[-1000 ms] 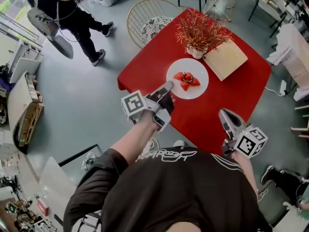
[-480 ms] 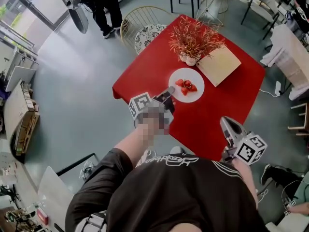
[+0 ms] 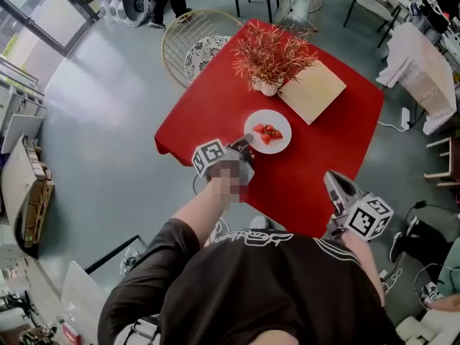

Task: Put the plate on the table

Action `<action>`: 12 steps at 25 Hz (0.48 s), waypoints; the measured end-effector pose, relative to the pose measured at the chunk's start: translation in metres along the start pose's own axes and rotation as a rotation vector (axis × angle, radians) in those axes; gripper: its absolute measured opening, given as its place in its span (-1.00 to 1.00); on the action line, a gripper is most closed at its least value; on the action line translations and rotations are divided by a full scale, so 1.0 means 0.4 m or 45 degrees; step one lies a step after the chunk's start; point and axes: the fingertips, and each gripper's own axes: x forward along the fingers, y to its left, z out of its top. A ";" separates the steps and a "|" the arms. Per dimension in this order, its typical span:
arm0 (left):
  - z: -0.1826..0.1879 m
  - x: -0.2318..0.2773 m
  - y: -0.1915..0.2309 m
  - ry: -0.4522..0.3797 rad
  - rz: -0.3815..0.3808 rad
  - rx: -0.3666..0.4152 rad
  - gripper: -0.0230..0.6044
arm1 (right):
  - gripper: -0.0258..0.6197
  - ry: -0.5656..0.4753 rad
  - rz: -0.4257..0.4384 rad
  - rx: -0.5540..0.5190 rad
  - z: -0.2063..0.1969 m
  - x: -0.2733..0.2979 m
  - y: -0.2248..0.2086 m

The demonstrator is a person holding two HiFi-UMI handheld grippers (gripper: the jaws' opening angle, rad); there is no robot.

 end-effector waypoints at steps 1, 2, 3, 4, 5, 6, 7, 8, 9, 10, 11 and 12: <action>0.000 0.005 0.005 0.003 0.008 0.000 -0.87 | -0.90 0.005 -0.004 -0.007 -0.002 0.006 -0.004; 0.000 0.010 0.007 0.006 0.013 0.001 -0.87 | -0.90 0.010 -0.007 -0.014 -0.001 0.013 -0.006; 0.000 0.014 0.008 0.010 0.015 0.002 -0.87 | -0.90 0.017 -0.011 -0.017 -0.002 0.021 -0.008; 0.001 0.018 0.008 0.015 0.021 0.003 -0.87 | -0.90 0.025 -0.017 -0.017 -0.004 0.030 -0.013; 0.002 0.020 0.008 0.021 0.035 0.002 -0.87 | -0.90 0.031 -0.020 -0.020 -0.006 0.039 -0.019; 0.003 0.021 0.011 0.027 0.056 -0.003 -0.87 | -0.90 0.034 -0.020 -0.021 -0.007 0.050 -0.023; 0.004 0.021 0.015 0.032 0.084 -0.010 -0.87 | -0.90 0.038 -0.019 -0.019 -0.009 0.060 -0.024; 0.004 0.021 0.020 0.036 0.111 -0.018 -0.87 | -0.90 0.043 -0.019 -0.011 -0.011 0.068 -0.024; 0.004 0.023 0.023 0.040 0.133 -0.025 -0.87 | -0.90 0.049 -0.019 -0.001 -0.012 0.074 -0.022; 0.003 0.026 0.025 0.047 0.150 -0.027 -0.87 | -0.90 0.052 -0.017 0.005 -0.009 0.080 -0.017; 0.003 0.029 0.025 0.055 0.165 -0.025 -0.87 | -0.90 0.055 -0.015 0.007 -0.007 0.084 -0.014; 0.002 0.032 0.026 0.064 0.180 -0.023 -0.87 | -0.90 0.058 -0.014 0.007 -0.006 0.087 -0.013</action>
